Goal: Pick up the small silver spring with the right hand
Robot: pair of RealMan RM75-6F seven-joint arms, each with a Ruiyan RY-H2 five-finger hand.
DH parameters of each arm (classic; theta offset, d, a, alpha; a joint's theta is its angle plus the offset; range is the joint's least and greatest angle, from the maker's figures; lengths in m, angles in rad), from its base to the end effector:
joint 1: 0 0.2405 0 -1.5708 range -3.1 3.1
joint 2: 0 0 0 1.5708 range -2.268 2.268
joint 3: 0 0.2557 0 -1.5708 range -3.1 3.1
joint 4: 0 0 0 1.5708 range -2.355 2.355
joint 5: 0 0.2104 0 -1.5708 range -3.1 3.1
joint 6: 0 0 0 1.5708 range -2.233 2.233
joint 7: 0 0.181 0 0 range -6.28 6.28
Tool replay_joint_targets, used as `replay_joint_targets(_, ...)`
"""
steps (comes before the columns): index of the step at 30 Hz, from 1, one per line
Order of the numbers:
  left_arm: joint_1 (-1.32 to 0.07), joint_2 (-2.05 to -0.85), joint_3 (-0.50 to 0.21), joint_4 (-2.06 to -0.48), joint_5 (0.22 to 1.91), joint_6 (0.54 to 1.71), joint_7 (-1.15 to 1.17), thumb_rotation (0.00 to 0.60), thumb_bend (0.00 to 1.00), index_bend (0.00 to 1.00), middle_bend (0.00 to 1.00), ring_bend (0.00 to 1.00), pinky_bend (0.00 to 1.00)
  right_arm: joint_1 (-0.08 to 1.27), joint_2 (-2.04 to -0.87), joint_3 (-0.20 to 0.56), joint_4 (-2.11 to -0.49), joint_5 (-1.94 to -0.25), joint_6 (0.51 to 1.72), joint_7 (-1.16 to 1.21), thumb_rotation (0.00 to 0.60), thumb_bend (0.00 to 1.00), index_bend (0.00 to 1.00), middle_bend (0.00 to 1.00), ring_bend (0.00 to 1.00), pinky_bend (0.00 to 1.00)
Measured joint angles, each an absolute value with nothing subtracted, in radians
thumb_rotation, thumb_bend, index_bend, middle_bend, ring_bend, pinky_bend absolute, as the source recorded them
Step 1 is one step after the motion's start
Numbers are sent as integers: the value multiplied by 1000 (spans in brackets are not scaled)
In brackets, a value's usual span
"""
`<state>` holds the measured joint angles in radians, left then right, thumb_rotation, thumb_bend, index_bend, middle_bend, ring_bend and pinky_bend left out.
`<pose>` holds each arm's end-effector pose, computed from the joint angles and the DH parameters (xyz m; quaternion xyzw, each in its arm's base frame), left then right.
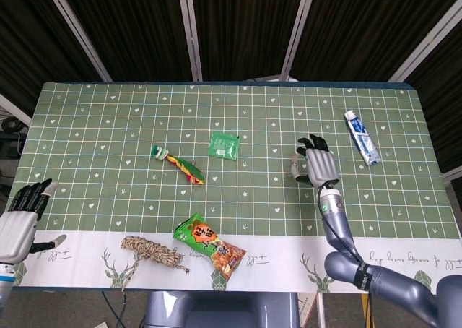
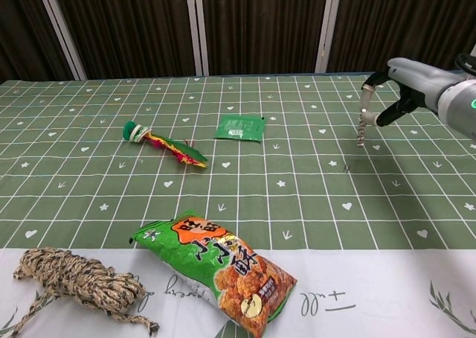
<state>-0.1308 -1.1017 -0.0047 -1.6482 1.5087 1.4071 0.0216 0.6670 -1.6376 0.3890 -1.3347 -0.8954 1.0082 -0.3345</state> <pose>-0.3033 0.2208 0.1393 -0.6304 -0.4052 -0.3652 0.5523 -0.1855 -0.4200 0.0028 0.5864 -0.4846 0.4011 0.5103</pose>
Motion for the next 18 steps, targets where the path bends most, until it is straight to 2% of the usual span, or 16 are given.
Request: replay_joint_targets(18,-126,-1101,-6,-1646,1505,1413,22,600,70,0,0,0,0,687,-1646,365,-1478,-817,1104,-423,600,376,575,165,0,0)
